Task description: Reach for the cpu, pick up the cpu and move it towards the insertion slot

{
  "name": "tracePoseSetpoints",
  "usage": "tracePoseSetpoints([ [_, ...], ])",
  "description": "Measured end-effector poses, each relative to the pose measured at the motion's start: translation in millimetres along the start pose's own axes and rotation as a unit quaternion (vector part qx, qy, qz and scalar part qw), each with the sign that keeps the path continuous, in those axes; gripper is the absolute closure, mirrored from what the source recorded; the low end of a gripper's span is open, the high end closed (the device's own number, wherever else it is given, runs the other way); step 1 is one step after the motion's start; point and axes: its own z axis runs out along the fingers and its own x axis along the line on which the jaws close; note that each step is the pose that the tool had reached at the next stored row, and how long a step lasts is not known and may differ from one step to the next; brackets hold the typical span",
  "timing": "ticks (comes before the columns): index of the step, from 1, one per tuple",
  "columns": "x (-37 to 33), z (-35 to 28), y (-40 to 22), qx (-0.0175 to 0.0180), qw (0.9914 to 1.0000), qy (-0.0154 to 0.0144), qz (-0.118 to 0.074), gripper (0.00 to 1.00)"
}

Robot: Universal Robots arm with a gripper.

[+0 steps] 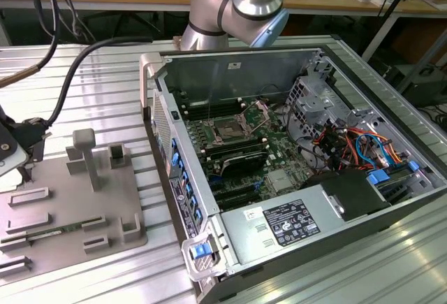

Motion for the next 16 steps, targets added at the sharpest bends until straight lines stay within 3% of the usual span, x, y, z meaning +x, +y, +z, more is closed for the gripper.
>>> tracePoseSetpoints([
  [5,0.1,-9.0,0.3,0.0000,1.00000,0.0000,0.000,0.45],
  [6,0.1,-14.2,0.5,0.0000,1.00000,0.0000,0.000,0.45],
  [12,0.2,-30.2,1.1,0.0000,1.00000,0.0000,0.000,0.45],
  [16,0.3,-36.5,1.4,0.0000,1.00000,0.0000,0.000,0.45],
])
